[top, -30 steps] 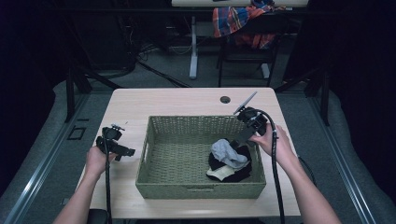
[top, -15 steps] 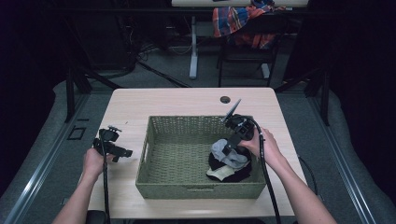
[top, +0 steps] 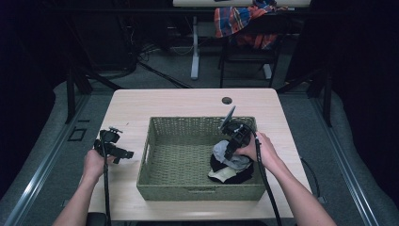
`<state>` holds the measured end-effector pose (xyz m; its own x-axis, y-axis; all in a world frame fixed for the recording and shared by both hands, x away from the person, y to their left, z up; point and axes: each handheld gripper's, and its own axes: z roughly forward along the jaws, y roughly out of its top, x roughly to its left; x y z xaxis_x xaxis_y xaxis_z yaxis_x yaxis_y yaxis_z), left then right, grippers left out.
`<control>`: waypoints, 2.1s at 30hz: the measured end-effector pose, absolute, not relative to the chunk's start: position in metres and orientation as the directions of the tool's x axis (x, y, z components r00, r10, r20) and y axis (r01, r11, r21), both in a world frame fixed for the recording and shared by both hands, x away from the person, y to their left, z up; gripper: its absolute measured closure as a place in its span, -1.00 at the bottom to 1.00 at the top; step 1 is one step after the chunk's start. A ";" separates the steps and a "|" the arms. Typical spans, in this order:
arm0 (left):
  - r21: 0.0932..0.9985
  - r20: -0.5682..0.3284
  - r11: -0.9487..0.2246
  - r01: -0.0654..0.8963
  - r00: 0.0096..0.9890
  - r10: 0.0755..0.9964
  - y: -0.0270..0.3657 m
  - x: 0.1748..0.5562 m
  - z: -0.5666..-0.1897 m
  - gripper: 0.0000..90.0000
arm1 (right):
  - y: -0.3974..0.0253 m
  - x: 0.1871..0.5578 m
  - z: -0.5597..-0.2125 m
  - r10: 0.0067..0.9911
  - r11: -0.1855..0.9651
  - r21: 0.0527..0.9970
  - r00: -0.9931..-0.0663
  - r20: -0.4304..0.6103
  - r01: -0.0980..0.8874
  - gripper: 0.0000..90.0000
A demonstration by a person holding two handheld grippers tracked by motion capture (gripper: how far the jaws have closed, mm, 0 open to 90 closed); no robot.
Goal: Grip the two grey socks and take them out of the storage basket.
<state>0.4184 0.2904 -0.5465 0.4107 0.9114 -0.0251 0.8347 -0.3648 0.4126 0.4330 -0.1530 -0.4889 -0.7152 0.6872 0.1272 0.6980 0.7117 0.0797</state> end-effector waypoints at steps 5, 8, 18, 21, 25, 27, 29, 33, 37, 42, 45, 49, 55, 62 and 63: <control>0.410 -0.014 -0.380 0.829 0.422 0.906 0.288 0.419 -0.546 -1.00 | -0.152 0.432 -0.491 0.689 0.714 0.050 -0.714 0.126 0.698 0.45; 0.412 -0.012 -0.376 0.830 0.418 0.909 0.288 0.418 -0.545 -1.00 | -0.153 0.431 -0.488 0.682 0.720 0.057 -0.720 0.126 0.692 0.57; 0.413 -0.006 -0.375 0.830 0.415 0.910 0.288 0.419 -0.545 -1.00 | -0.155 0.424 -0.468 0.683 0.711 0.130 -0.723 0.106 0.691 0.63; 0.411 -0.007 -0.385 0.826 0.425 0.905 0.285 0.421 -0.545 -1.00 | -0.155 0.423 -0.462 0.680 0.712 0.149 -0.726 0.101 0.687 0.62; 0.409 -0.006 -0.395 0.823 0.435 0.900 0.282 0.421 -0.546 -1.00 | -0.160 0.422 -0.454 0.689 0.702 0.164 -0.719 0.090 0.693 0.62; 0.408 -0.012 -0.388 0.826 0.430 0.903 0.283 0.421 -0.546 -1.00 | -0.162 0.421 -0.448 0.692 0.694 0.184 -0.715 0.100 0.696 0.62; 0.406 -0.010 -0.387 0.828 0.428 0.904 0.283 0.423 -0.547 -1.00 | -0.165 0.419 -0.441 0.688 0.693 0.205 -0.719 0.098 0.691 0.62; 0.400 -0.008 -0.405 0.822 0.445 0.895 0.279 0.423 -0.547 -1.00 | -0.167 0.420 -0.436 0.687 0.693 0.217 -0.721 0.090 0.688 0.62; 0.403 -0.010 -0.396 0.825 0.437 0.900 0.282 0.421 -0.547 -1.00 | -0.170 0.418 -0.432 0.696 0.680 0.237 -0.713 0.088 0.694 0.62; 0.406 -0.011 -0.387 0.828 0.429 0.903 0.283 0.423 -0.547 -1.00 | -0.169 0.417 -0.423 0.687 0.683 0.261 -0.721 0.090 0.683 0.62; 0.401 -0.010 -0.398 0.825 0.439 0.899 0.282 0.421 -0.547 -1.00 | -0.168 0.415 -0.421 0.684 0.686 0.268 -0.725 0.080 0.677 0.62; 0.401 -0.018 -0.384 0.832 0.427 0.904 0.286 0.420 -0.546 -1.00 | -0.169 0.413 -0.417 0.686 0.680 0.281 -0.723 0.083 0.678 0.62; 0.387 -0.015 -0.409 0.826 0.450 0.893 0.281 0.421 -0.548 -1.00 | -0.169 0.412 -0.411 0.678 0.689 0.288 -0.732 0.066 0.665 0.62; 0.389 -0.015 -0.401 0.829 0.441 0.897 0.283 0.422 -0.549 -1.00 | -0.175 0.410 -0.402 0.689 0.674 0.314 -0.722 0.060 0.669 0.62; 0.389 -0.015 -0.401 0.829 0.441 0.897 0.283 0.422 -0.549 -1.00 | -0.176 0.410 -0.402 0.697 0.659 0.329 -0.714 0.071 0.676 0.62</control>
<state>0.4223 0.2833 -0.5487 0.4410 0.8974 -0.0152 0.8292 -0.4009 0.3895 0.4100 -0.1758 -0.4024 -0.7136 0.6970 0.0711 0.6763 0.6588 0.3295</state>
